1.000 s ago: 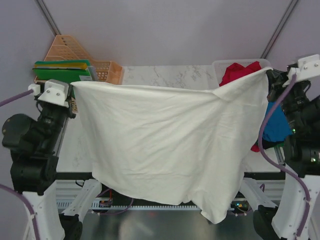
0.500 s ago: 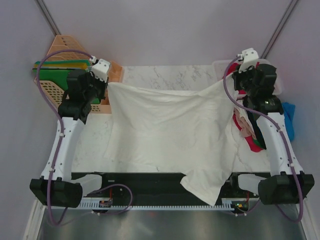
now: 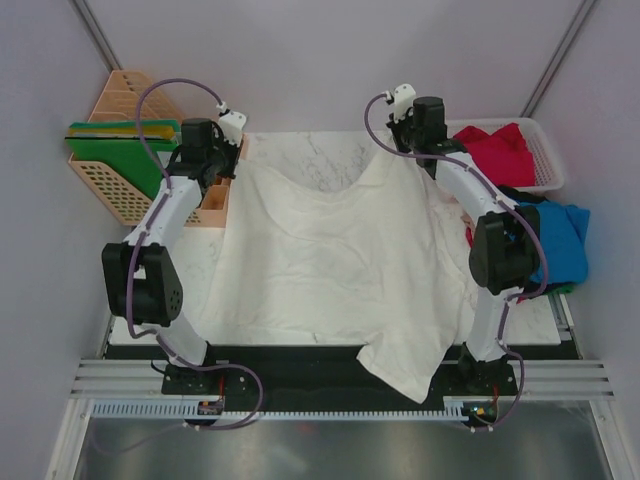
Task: Fold and stack the t-shirts
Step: Flatten out the tshirt
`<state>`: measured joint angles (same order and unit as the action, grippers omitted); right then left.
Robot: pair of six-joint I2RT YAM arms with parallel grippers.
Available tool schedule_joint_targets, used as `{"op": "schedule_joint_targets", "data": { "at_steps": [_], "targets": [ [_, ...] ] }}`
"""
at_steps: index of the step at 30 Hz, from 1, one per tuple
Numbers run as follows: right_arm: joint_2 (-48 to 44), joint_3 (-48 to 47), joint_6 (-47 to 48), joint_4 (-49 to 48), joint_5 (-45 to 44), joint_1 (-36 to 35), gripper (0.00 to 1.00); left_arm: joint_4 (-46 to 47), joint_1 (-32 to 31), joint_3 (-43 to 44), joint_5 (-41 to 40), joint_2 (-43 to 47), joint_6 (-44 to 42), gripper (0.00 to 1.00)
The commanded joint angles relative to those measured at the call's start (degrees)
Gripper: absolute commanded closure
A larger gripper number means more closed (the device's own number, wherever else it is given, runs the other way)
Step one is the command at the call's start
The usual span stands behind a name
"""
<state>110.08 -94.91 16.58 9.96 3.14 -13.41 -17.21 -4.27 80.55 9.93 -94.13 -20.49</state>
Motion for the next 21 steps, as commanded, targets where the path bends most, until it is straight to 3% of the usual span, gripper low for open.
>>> {"op": "schedule_joint_targets", "data": {
  "at_steps": [1,6,14,21],
  "targets": [
    [4.95,-11.50,1.26,-4.95,-4.87,-0.13,1.00,4.56,-0.56,5.31,-1.23,-4.74,0.28,0.98],
    [13.30,-20.21,3.54,-5.74,-11.12,-0.30,1.00,7.28,-1.61,9.53,-4.47,-11.41,-0.60,0.98],
    [16.48,-20.40,6.62,-8.98,-15.17,-0.04,1.00,7.54,-2.41,16.73,-7.56,-18.72,-0.43,0.98],
    [19.47,-20.93,5.92,-11.80,-17.81,1.02,1.00,9.65,-2.85,17.09,-12.13,-21.10,-2.18,0.98]
  ]
}}
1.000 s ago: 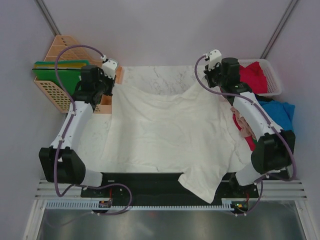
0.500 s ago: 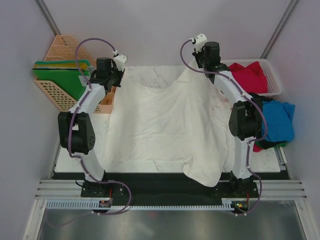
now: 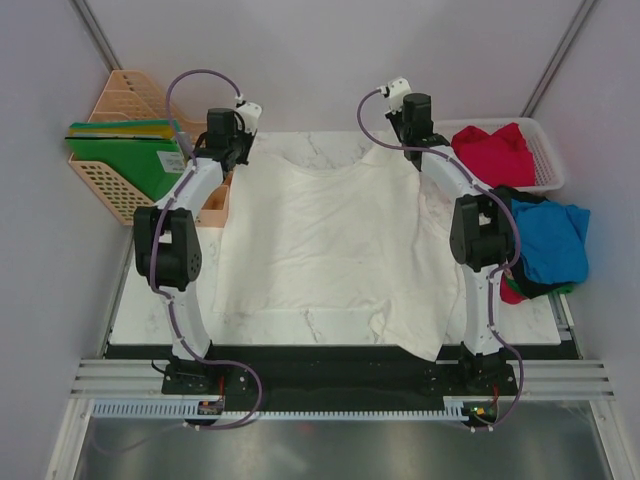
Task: Fold and stack the t-shirts
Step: Flatten out the tshirt
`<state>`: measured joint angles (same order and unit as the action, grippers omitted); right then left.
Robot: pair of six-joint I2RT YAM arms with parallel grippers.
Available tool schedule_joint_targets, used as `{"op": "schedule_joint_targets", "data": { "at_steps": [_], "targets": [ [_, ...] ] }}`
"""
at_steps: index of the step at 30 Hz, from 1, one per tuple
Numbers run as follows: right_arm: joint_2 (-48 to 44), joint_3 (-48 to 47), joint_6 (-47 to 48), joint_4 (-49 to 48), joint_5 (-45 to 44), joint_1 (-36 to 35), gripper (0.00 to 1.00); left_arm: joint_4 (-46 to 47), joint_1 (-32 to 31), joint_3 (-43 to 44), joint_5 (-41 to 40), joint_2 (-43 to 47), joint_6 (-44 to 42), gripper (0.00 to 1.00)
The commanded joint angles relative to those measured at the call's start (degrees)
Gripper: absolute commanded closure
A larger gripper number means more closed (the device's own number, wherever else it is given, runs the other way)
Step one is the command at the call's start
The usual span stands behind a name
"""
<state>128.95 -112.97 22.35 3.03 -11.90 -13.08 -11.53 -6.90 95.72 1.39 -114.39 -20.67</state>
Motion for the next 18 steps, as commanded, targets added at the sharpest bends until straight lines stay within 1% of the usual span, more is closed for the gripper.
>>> {"op": "schedule_joint_targets", "data": {
  "at_steps": [1,2,3,4,5,6,7,8,9,11,12,15,18],
  "targets": [
    [0.78,-2.70,0.15,-5.66,-3.39,0.78,1.00,4.58,-0.22,2.10,-4.02,-1.01,-2.27,0.98],
    [0.96,-2.26,0.33,-6.10,-3.83,0.69,1.00,5.02,-0.22,2.01,-5.33,-1.62,-2.36,0.98],
    [1.04,-2.08,0.33,-6.71,-4.79,0.60,0.96,5.37,-0.22,2.10,-6.13,-1.80,-2.45,0.98],
    [1.31,-1.99,0.33,-8.11,-8.10,0.60,0.83,6.94,-0.22,2.27,-7.35,-2.06,-2.45,0.90],
    [1.57,-1.82,-0.37,-9.34,-11.36,0.60,0.42,8.18,-0.31,2.28,-12.06,-2.50,-1.58,0.78],
    [1.66,-1.56,-0.81,-10.92,-14.87,0.60,0.31,9.58,-0.22,2.10,-14.20,-2.68,-1.40,0.44],
    [1.66,-1.29,-1.08,-13.90,-22.04,0.60,0.25,10.64,-0.22,1.66,-16.13,-2.86,-1.48,0.37],
    [1.66,-1.20,-1.08,-15.23,-24.64,0.77,0.20,13.43,-0.22,1.31,-18.85,-2.77,-1.92,0.34],
    [1.49,-0.85,-1.08,-16.55,-26.49,0.86,0.15,14.51,-0.22,0.61,-19.40,-2.16,-2.27,0.30],
    [0.44,-0.15,-1.43,-18.75,-29.39,1.04,0.12,16.70,-0.22,-1.24,-20.02,-1.28,-2.80,0.26],
    [0.08,-0.06,-1.60,-18.93,-30.02,1.04,0.11,16.98,-0.22,-1.59,-20.28,-0.41,-2.80,0.24],
    [-0.54,-0.15,-1.78,-19.20,-31.51,0.95,0.11,18.03,-0.22,-2.38,-20.55,0.57,-3.06,0.22],
    [-1.41,0.46,-1.96,-19.20,-32.65,0.95,0.10,18.12,-0.14,-2.73,-21.16,1.71,-3.77,0.21]
  ]
}}
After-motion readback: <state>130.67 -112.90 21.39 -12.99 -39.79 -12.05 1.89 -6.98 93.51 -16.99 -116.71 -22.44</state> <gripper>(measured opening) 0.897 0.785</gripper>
